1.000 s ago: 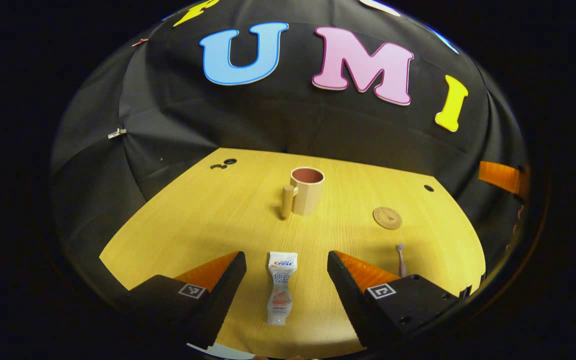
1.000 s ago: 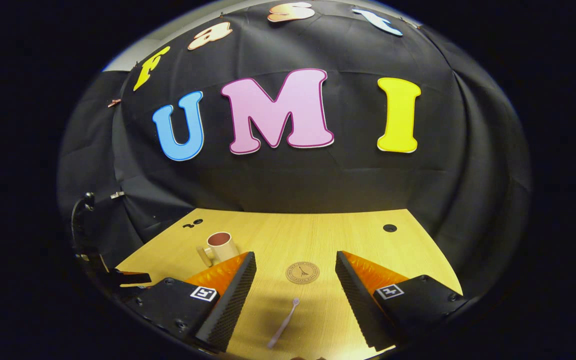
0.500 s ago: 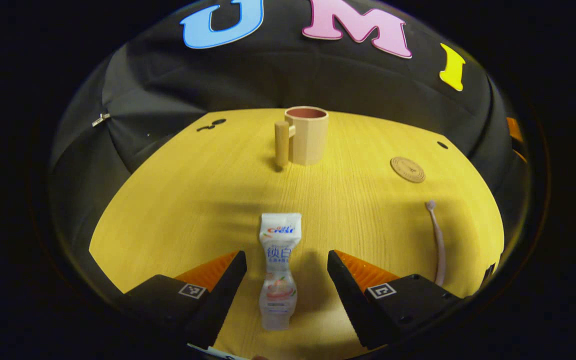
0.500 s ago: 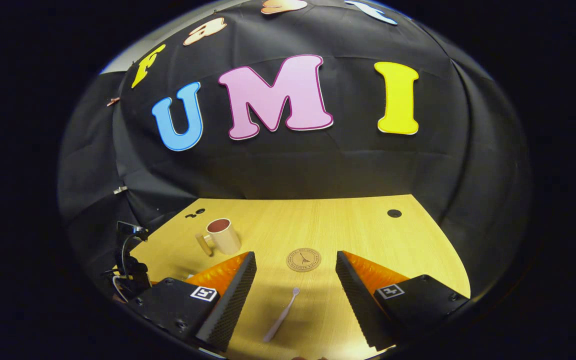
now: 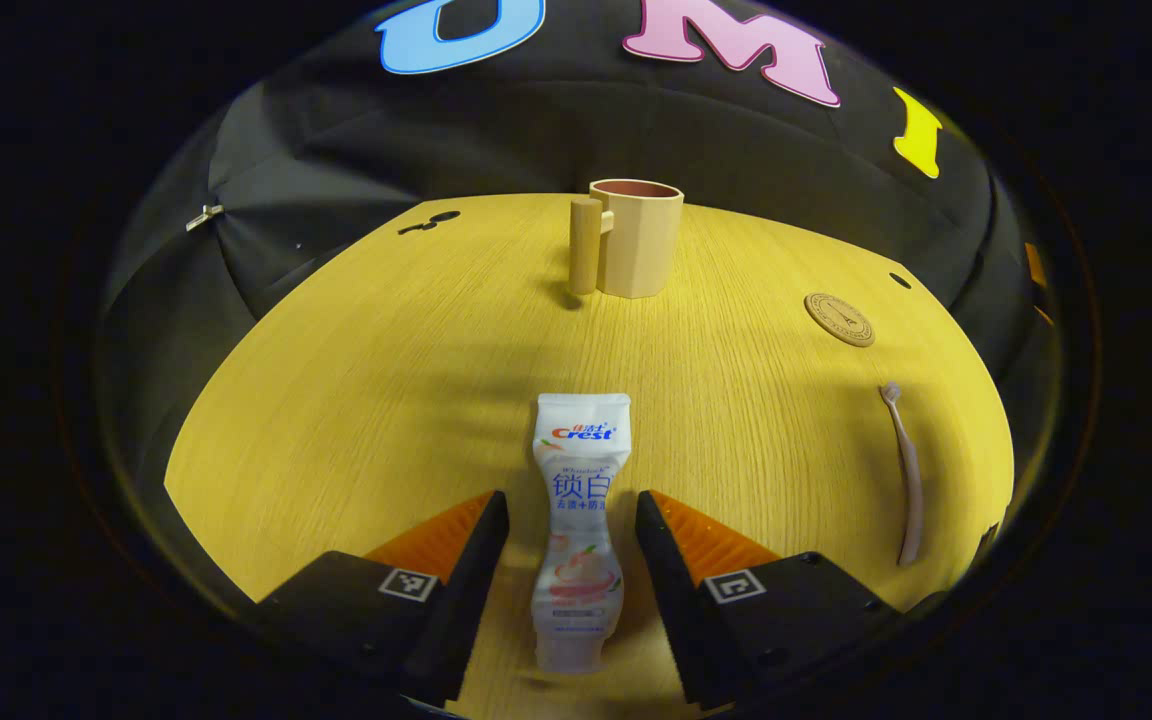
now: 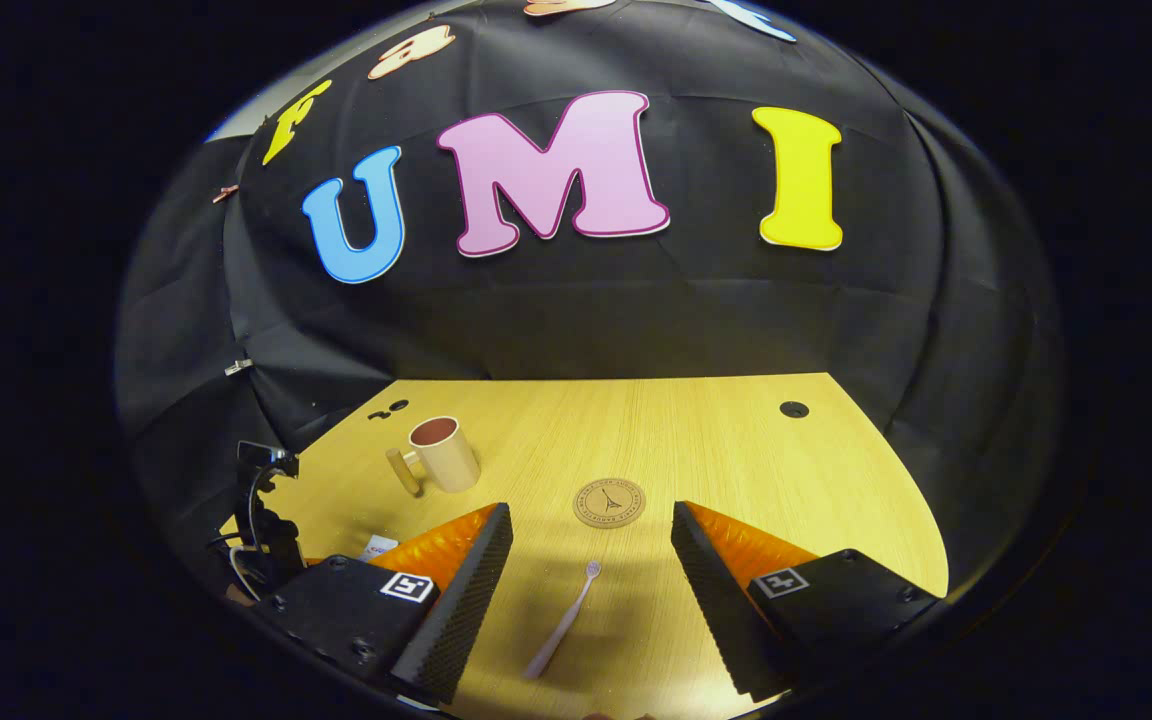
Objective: Put the toothbrush and toothpaste on the desktop into the cup, then pick up the cup and place it on the coaster on the desktop.
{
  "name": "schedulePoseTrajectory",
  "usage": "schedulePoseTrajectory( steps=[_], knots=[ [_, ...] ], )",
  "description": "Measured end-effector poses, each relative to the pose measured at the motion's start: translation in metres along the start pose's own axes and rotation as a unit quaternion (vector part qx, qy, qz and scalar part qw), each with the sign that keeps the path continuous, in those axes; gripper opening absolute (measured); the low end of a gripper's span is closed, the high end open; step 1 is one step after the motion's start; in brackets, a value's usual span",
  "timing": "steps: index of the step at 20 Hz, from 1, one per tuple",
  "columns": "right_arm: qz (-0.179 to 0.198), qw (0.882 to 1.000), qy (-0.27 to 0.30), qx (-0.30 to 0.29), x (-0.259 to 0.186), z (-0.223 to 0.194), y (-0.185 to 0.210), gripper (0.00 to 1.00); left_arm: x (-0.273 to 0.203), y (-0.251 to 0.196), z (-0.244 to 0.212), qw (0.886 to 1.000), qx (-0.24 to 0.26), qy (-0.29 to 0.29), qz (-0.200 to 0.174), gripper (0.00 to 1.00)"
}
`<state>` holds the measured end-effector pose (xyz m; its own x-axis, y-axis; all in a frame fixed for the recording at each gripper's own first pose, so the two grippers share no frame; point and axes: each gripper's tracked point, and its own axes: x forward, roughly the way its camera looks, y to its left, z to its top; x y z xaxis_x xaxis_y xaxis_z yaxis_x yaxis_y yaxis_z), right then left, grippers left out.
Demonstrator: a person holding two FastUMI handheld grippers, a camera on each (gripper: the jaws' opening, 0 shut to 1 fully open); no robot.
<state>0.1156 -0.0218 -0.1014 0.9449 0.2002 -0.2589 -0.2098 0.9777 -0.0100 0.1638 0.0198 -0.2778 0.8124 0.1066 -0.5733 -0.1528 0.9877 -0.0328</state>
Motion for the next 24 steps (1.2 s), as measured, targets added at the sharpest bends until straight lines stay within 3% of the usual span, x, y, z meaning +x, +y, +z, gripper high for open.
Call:
schedulePoseTrajectory(
  steps=[2,3,5,16,17,24],
  knots=[
    [0.001,1.000,0.007,-0.002,0.001,-0.007,0.002,0.98,0.002,-0.005,0.002,1.000,0.012,-0.003,-0.009,0.69],
    [0.003,1.000,0.011,-0.003,0.001,-0.011,0.003,0.98,0.001,-0.005,0.002,1.000,0.019,-0.004,-0.010,0.50],
    [0.006,1.000,0.022,-0.010,0.001,-0.020,0.007,0.98,0.001,-0.003,0.003,1.000,0.027,-0.004,-0.007,0.36],
    [-0.003,0.996,0.091,-0.017,0.020,-0.073,0.003,0.99,-0.026,-0.012,-0.005,0.999,0.031,-0.009,-0.026,0.17],
    [-0.002,0.995,0.097,-0.026,0.019,-0.078,0.004,0.99,-0.035,-0.012,-0.005,0.999,0.030,-0.015,-0.029,0.22],
    [-0.008,0.987,0.158,-0.036,0.051,-0.119,0.012,0.99,-0.090,-0.009,0.004,0.998,-0.031,-0.037,-0.048,0.22]
  ],
)
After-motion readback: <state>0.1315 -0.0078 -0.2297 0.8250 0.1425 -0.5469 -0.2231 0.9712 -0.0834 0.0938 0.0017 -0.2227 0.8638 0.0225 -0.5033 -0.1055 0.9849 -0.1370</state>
